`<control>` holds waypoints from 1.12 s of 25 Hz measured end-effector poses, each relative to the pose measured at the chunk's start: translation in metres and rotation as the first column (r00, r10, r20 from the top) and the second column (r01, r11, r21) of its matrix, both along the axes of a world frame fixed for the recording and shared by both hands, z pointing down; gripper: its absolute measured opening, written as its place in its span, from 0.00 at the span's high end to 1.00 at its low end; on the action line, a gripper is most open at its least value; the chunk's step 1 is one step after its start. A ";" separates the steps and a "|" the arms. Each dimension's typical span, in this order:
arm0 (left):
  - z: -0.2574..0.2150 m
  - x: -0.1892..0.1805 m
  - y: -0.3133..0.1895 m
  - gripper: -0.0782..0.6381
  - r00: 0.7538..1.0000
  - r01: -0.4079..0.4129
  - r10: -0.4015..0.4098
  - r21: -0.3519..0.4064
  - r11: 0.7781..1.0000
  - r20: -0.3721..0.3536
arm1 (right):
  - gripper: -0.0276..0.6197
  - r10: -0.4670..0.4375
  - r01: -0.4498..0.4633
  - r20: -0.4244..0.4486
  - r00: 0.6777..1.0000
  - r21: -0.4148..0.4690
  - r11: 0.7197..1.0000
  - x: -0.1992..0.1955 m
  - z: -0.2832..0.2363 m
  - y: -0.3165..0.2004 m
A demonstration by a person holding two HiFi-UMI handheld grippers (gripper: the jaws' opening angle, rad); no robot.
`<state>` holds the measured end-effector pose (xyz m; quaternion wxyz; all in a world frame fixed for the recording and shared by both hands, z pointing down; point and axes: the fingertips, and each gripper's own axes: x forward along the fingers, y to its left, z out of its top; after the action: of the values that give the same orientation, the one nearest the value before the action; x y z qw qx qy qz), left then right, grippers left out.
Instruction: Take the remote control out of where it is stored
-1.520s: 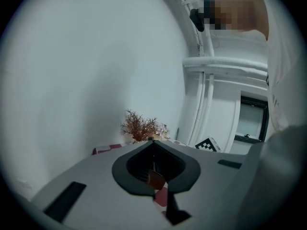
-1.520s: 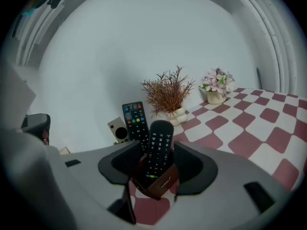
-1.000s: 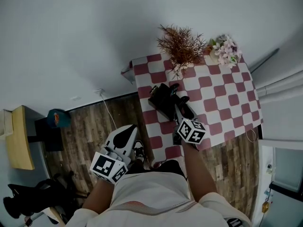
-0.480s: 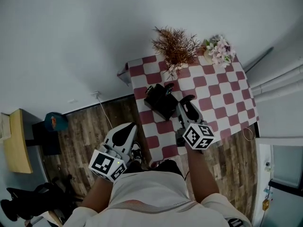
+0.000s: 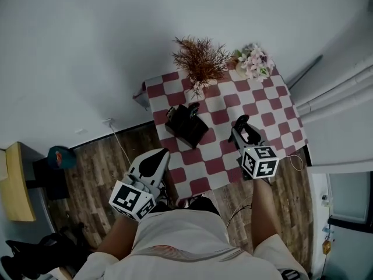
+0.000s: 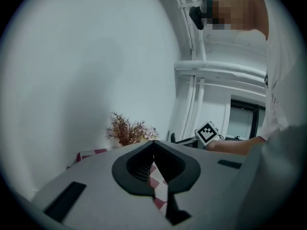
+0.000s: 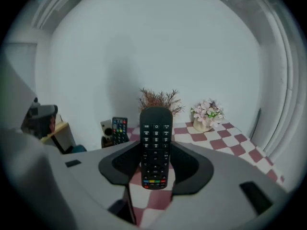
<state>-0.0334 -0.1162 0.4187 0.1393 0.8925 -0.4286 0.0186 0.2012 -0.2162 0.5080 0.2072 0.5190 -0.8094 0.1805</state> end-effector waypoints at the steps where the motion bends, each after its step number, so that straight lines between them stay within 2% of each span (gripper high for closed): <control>1: 0.000 0.002 0.001 0.88 1.000 -0.002 0.002 -0.001 1.000 -0.001 | 0.65 -0.022 0.019 -0.081 0.996 -0.030 0.999 0.010 0.009 -0.002; 3: 0.000 0.004 0.002 0.88 1.000 -0.001 0.001 0.000 1.000 -0.004 | 0.65 -0.081 0.057 -0.251 0.965 -0.101 0.993 0.030 0.031 -0.009; 5: 0.001 0.005 0.003 0.88 1.000 0.004 -0.004 -0.001 1.000 -0.003 | 0.65 -0.150 0.086 -0.388 0.910 -0.178 0.980 0.048 0.054 -0.018; 8: 0.003 0.003 0.004 0.88 1.000 0.019 -0.019 -0.007 1.000 0.005 | 0.65 -0.270 0.125 -0.501 0.822 -0.304 0.944 0.071 0.086 -0.032; 11: 0.005 -0.001 0.005 0.88 0.999 0.038 -0.038 -0.011 0.999 0.007 | 0.65 -0.432 0.182 -0.541 0.722 -0.454 0.872 0.082 0.116 -0.036; 14: 0.006 -0.004 0.005 0.88 0.998 0.059 -0.059 -0.019 0.998 0.013 | 0.65 -0.587 0.226 -0.506 0.633 -0.604 0.764 0.080 0.146 -0.024; 16: 0.007 -0.006 0.005 0.88 0.997 0.070 -0.070 -0.024 0.997 0.016 | 0.65 -0.644 0.226 -0.490 0.588 -0.664 0.713 0.080 0.160 -0.019; 18: 0.009 -0.007 0.006 0.88 0.997 0.078 -0.078 -0.030 0.997 0.018 | 0.65 -0.676 0.218 -0.484 0.556 -0.700 0.681 0.081 0.172 -0.016; 21: 0.010 -0.007 0.005 0.88 0.996 0.085 -0.084 -0.036 0.996 0.022 | 0.65 -0.706 0.217 -0.475 0.526 -0.728 0.651 0.079 0.185 -0.014; 25: 0.013 -0.006 0.004 0.88 0.996 0.086 -0.085 -0.038 0.996 0.024 | 0.65 -0.721 0.215 -0.466 0.514 -0.743 0.634 0.077 0.194 -0.015; 28: 0.013 -0.005 0.004 0.88 0.996 0.082 -0.081 -0.039 0.996 0.024 | 0.65 -0.722 0.216 -0.464 0.514 -0.745 0.632 0.076 0.198 -0.013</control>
<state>-0.0387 -0.1125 0.4321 0.1529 0.8710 -0.4659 0.0315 0.2774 -0.2296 0.7059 0.7078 0.1926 -0.6660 0.1356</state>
